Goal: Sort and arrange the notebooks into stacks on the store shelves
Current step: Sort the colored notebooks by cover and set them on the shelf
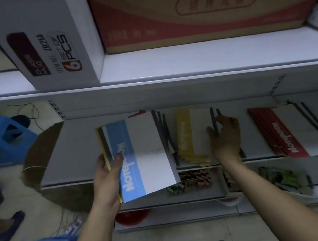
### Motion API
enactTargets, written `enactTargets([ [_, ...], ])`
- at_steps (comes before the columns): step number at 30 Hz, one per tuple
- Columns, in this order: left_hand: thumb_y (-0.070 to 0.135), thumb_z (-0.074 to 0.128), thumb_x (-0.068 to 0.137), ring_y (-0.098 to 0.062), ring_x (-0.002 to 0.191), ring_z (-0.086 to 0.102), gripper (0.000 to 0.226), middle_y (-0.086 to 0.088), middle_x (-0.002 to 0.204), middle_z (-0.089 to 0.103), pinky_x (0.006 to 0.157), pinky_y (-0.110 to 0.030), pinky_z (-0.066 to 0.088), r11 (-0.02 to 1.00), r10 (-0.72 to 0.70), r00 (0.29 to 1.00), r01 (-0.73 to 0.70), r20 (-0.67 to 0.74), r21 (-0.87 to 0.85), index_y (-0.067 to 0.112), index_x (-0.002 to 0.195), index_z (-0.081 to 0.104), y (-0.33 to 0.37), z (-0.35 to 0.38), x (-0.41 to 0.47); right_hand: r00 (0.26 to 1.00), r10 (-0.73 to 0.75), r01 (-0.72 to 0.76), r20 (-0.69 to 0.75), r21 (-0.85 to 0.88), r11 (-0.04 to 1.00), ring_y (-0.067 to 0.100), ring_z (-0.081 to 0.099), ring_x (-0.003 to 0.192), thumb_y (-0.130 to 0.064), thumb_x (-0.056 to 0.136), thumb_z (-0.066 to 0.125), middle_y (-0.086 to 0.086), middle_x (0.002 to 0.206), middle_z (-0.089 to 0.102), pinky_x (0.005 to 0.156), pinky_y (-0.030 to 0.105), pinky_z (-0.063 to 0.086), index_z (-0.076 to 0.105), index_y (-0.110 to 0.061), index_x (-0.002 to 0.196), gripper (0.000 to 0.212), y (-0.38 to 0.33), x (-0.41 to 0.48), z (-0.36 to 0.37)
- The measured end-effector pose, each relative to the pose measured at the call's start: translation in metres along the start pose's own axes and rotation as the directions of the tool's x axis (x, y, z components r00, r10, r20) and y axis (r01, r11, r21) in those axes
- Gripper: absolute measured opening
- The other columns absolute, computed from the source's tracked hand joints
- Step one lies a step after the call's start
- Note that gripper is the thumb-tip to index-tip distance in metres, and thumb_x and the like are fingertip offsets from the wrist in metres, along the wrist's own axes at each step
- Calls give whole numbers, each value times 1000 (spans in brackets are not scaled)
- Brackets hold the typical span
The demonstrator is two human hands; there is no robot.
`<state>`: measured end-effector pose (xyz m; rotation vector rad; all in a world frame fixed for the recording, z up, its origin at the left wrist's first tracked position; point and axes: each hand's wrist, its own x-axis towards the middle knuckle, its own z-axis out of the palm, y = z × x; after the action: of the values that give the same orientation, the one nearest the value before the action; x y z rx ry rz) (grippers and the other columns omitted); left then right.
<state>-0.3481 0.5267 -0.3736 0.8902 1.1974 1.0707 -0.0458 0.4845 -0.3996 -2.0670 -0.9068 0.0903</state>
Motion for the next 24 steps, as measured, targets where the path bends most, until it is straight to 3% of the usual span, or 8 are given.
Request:
enactTargets([
  [3, 27, 70, 97, -17, 117, 69, 53, -3, 135, 67, 105, -42, 51, 1000, 2, 999, -3, 37, 25, 16, 145, 49, 1, 0, 8, 991, -42, 12, 126, 229, 973, -2, 62, 83, -24, 97, 64, -11, 95, 65, 70, 17, 47, 64, -27, 100, 4, -40, -32, 0],
  [6, 53, 83, 79, -21, 127, 63, 93, -3, 146, 60, 111, -48, 47, 1000, -25, 995, 24, 100, 7, 19, 153, 40, -2, -5, 14, 916, -21, -138, 401, 363, 921, -6, 64, 85, -34, 93, 68, -13, 94, 69, 71, 10, 49, 63, -27, 99, 11, -75, -72, 10],
  [7, 51, 82, 80, -21, 123, 66, 89, -4, 143, 63, 107, -47, 51, 999, -35, 994, 35, 103, -3, 18, 152, 41, -2, -4, 14, 911, -9, -160, 412, 374, 913, -4, 64, 82, -33, 92, 70, -10, 91, 69, 69, 10, 49, 62, -25, 96, 11, -81, -81, 15],
  [9, 31, 72, 96, -22, 108, 74, 50, -5, 126, 73, 88, -38, 62, 1000, -24, 992, 24, 126, 1, 16, 139, 52, -1, -5, 16, 920, 0, -172, 392, 402, 899, 1, 63, 73, -27, 94, 69, -5, 82, 69, 60, 11, 46, 61, -23, 84, 13, -90, -90, 23],
  [11, 21, 59, 104, -21, 97, 75, 18, -3, 112, 76, 80, -35, 62, 1000, 0, 995, -3, 101, 20, 28, 120, 59, -2, -11, 21, 919, 18, -185, 394, 391, 902, 4, 61, 66, -24, 95, 67, -2, 74, 66, 56, 14, 43, 60, -19, 79, 18, -94, -88, 29],
  [15, 23, 54, 107, -28, 104, 71, 12, -4, 109, 72, 95, -46, 56, 996, 51, 998, -49, -33, 70, 34, 105, 60, 4, -39, 27, 941, 100, -214, 323, 341, 915, -4, 57, 63, -26, 97, 63, -9, 74, 63, 55, 17, 40, 61, -21, 81, 17, -95, -65, 40],
  [20, 25, 55, 106, -36, 109, 69, 10, -9, 112, 72, 99, -55, 54, 993, 65, 988, -51, -137, 103, 32, 108, 61, 9, -87, 34, 905, 156, -241, 396, 176, 955, 17, 60, 83, -30, 101, 55, 1, 99, 63, 60, 24, 41, 61, -12, 106, 19, -95, -30, 65],
  [24, 24, 54, 107, -36, 109, 69, 14, -12, 118, 71, 98, -55, 54, 996, 62, 986, -52, -153, 70, 36, 111, 61, 12, -104, 32, 904, 111, -171, 412, 113, 979, 21, 58, 82, -26, 100, 58, 8, 97, 62, 60, 28, 40, 57, -10, 98, 16, -98, -23, 92],
])
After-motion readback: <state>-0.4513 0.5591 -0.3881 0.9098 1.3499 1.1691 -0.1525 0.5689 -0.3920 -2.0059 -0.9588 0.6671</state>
